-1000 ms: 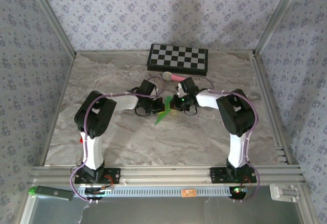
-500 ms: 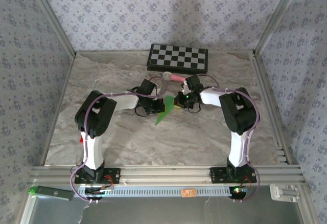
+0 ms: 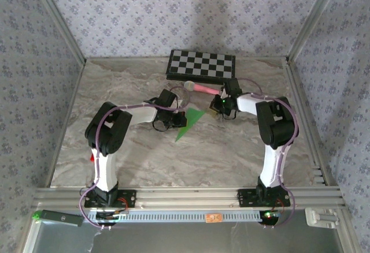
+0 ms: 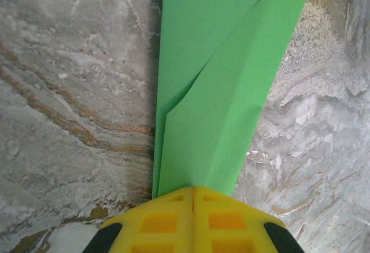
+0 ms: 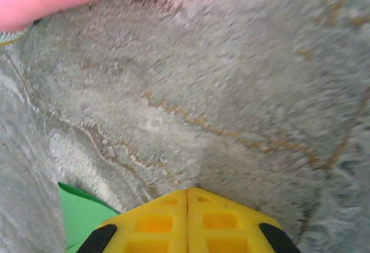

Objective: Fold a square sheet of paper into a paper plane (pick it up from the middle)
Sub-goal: Fold the wing for the fifth time at the center of the table.

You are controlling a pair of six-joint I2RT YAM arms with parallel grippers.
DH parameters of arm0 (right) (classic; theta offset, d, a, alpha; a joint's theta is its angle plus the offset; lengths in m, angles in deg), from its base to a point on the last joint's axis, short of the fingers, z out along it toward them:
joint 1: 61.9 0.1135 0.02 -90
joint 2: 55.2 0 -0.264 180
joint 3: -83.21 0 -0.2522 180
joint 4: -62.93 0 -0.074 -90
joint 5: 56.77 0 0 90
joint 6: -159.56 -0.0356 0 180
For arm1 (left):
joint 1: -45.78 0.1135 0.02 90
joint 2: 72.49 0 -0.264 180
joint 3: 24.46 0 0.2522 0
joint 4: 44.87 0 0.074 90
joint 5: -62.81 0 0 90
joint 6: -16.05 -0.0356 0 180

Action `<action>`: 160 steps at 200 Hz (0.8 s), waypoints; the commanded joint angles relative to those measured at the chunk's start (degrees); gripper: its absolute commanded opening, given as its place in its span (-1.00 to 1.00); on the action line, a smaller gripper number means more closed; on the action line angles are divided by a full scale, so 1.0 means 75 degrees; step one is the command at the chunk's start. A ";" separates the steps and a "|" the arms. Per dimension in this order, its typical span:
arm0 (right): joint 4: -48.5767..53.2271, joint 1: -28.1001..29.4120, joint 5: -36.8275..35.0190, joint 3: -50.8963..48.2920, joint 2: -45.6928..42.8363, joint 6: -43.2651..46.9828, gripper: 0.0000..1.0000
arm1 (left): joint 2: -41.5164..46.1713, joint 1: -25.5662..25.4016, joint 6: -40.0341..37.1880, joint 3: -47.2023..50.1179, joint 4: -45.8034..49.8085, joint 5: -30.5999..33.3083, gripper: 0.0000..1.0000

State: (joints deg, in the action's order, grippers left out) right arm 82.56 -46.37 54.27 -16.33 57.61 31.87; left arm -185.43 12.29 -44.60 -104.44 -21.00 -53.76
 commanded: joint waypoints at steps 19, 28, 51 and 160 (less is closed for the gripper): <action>-0.0099 0.0493 0.0175 -0.0201 -0.0761 0.0069 -0.85 | -0.0632 0.0025 -0.0151 0.0162 0.1523 0.0730 -1.00; -0.0166 0.0666 0.0314 -0.0261 -0.0764 0.0038 -0.85 | -0.0631 0.0029 -0.0139 0.0123 0.1521 0.0712 -1.00; -0.0234 0.1057 0.0581 -0.0280 -0.0581 -0.0080 -0.84 | -0.0620 0.0031 -0.0116 0.0090 0.1517 0.0685 -1.00; -0.0190 0.0138 0.0328 -0.0073 0.0337 -0.0092 -0.85 | -0.0620 0.0036 -0.0137 0.0308 0.1459 0.0730 -1.00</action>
State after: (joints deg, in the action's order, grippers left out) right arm 79.85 -41.32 60.68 -17.51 58.70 31.22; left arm -185.91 12.29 -44.58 -105.77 -19.05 -53.76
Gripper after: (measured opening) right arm 0.076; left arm 0.046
